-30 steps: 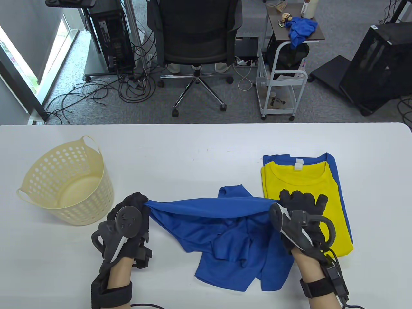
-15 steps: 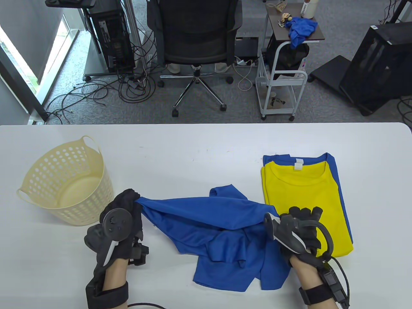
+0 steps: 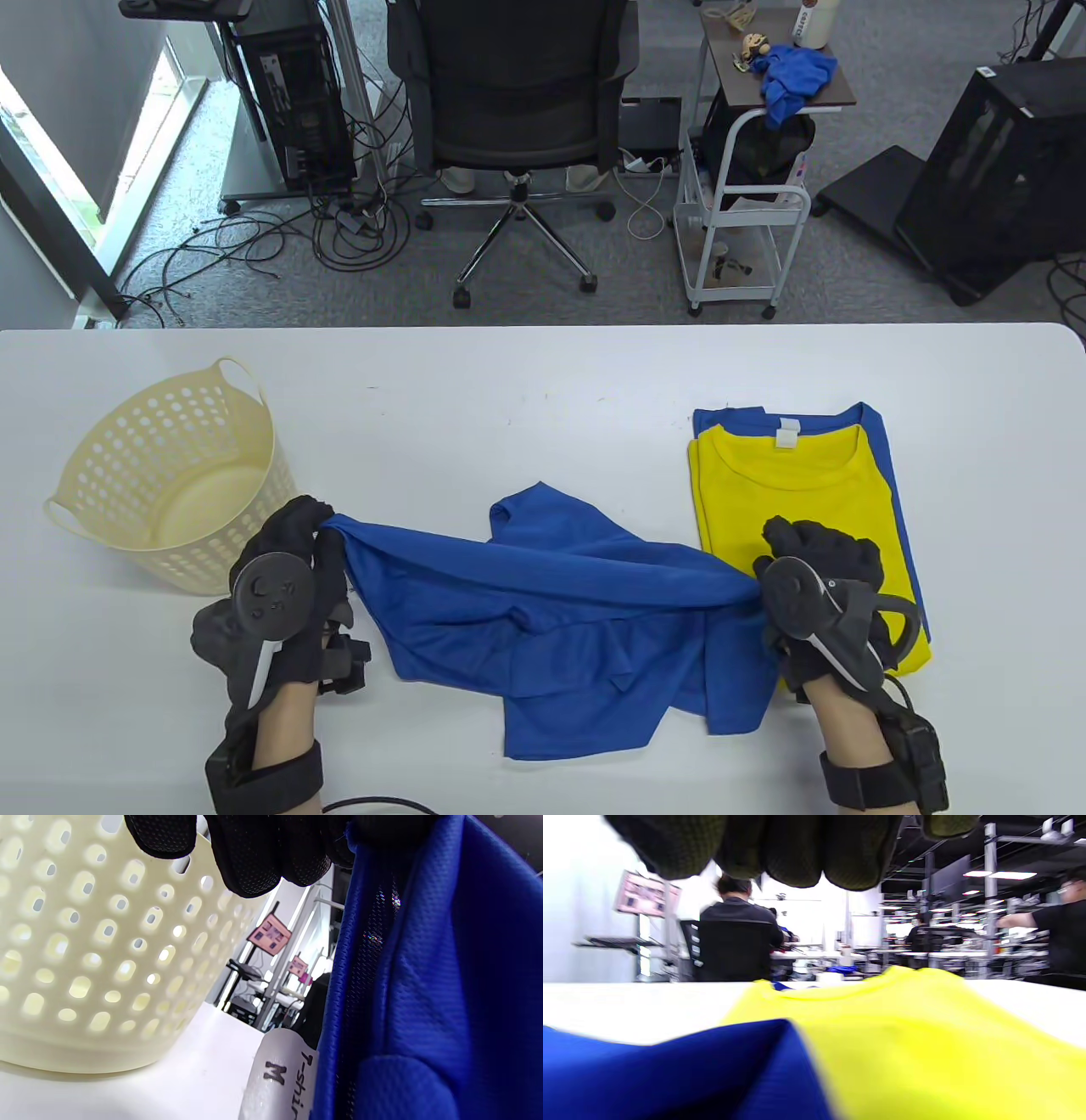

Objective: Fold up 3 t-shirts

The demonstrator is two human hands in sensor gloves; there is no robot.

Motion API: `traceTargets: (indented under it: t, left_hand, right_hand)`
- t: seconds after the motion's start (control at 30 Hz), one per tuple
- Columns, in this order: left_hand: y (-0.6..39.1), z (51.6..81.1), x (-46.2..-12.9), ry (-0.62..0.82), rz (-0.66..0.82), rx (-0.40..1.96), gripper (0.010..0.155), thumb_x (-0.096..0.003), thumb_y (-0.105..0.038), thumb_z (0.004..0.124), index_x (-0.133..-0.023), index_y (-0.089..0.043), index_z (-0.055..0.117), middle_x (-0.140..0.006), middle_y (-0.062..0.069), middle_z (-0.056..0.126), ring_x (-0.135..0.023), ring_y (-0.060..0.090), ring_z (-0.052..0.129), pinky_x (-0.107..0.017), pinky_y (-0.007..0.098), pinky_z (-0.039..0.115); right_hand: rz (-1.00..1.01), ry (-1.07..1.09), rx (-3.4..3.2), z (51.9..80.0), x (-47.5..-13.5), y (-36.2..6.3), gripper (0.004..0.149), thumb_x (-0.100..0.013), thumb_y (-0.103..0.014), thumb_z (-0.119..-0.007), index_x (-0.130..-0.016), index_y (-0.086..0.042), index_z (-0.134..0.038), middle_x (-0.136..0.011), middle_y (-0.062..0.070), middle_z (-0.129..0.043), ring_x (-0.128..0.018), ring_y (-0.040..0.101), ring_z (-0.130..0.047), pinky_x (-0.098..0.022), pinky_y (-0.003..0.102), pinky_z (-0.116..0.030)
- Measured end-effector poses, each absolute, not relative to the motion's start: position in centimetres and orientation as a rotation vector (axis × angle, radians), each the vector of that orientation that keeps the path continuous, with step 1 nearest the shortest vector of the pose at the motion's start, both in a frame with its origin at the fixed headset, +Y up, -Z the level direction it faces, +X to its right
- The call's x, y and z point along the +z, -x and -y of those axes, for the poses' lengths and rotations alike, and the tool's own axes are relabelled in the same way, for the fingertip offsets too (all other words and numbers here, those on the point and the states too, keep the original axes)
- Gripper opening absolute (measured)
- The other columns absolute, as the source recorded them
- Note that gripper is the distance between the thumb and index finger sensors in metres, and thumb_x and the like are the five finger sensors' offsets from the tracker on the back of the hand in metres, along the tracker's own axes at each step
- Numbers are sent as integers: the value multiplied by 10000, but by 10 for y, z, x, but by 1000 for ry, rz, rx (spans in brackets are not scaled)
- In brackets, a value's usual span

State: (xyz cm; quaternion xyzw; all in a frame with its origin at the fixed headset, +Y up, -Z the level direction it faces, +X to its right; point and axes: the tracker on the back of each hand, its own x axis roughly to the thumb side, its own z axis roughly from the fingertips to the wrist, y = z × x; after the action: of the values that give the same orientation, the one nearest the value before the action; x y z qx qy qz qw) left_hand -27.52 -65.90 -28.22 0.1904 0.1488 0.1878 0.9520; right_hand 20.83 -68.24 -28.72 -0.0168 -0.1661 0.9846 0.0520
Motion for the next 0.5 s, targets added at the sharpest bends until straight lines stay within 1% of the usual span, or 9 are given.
traceTargets:
  t: [0.07,0.13,0.17,0.2,0.27,0.33,0.37,0.43,0.5]
  left_hand:
    - [274,660,-283,-387,-303,376,434,-476,-509,629,-897,-406,659,-1000,-119,717,-915,145,792,-752,490,653]
    - [275,661,-283,-383,-307,377,434,-476,-507,627,-897,-405,659,-1000,-119,717,-916,144,791,-752,490,652]
    - [276,662,-283,-380,-310,384,434,-477,-507,626,-897,-405,658,-1000,-118,716,-915,146,791,-752,491,652]
    - [277,663,-283,-374,-312,389,434,-476,-507,627,-897,-404,660,-999,-118,717,-915,146,792,-752,491,653]
    - [279,664,-284,-372,-316,396,434,-476,-505,627,-896,-403,660,-999,-118,717,-915,145,791,-752,490,653]
    - [280,665,-285,-368,-320,400,433,-476,-501,624,-897,-403,657,-1000,-118,715,-915,145,790,-753,490,652]
    - [280,665,-285,-368,-321,400,432,-477,-497,621,-897,-401,657,-1000,-116,714,-916,145,789,-753,490,651]
    - [281,665,-285,-373,-326,403,432,-481,-487,608,-903,-402,642,-1008,-117,699,-925,142,777,-758,488,645]
    - [282,665,-284,-389,-344,406,433,-490,-482,588,-915,-403,615,-1028,-120,663,-949,144,746,-770,488,628]
  right_hand:
    - [453,-138,3043,686,-285,-189,440,-426,-365,-812,-850,-261,-758,-931,50,-746,-878,376,-753,-695,689,-494]
    - [296,-233,3162,695,-288,-174,531,-407,-399,-820,-907,-255,-710,-971,71,-706,-907,399,-713,-699,702,-468]
    - [128,-278,3271,703,-292,-167,610,-398,-431,-821,-955,-243,-659,-1009,99,-654,-933,428,-662,-703,712,-435]
    - [26,-239,3370,709,-294,-166,685,-391,-475,-808,-996,-240,-587,-1042,105,-594,-957,432,-613,-710,714,-409]
    - [-29,-191,3510,722,-301,-168,754,-368,-521,-808,-1021,-252,-541,-1070,108,-552,-976,436,-585,-715,715,-396]
    - [-50,-67,3595,733,-308,-176,704,-384,-516,-777,-1008,-277,-557,-1069,100,-562,-974,426,-596,-718,709,-405]
    - [-22,-57,3572,733,-309,-179,609,-404,-496,-745,-971,-326,-604,-1056,81,-595,-969,412,-617,-721,702,-417]
    - [89,-116,3374,727,-308,-187,435,-421,-446,-696,-843,-355,-752,-1020,44,-665,-964,386,-648,-728,692,-435]
    - [12,-183,3114,716,-305,-192,400,-429,-448,-675,-782,-306,-799,-1018,64,-655,-976,417,-596,-727,707,-392]
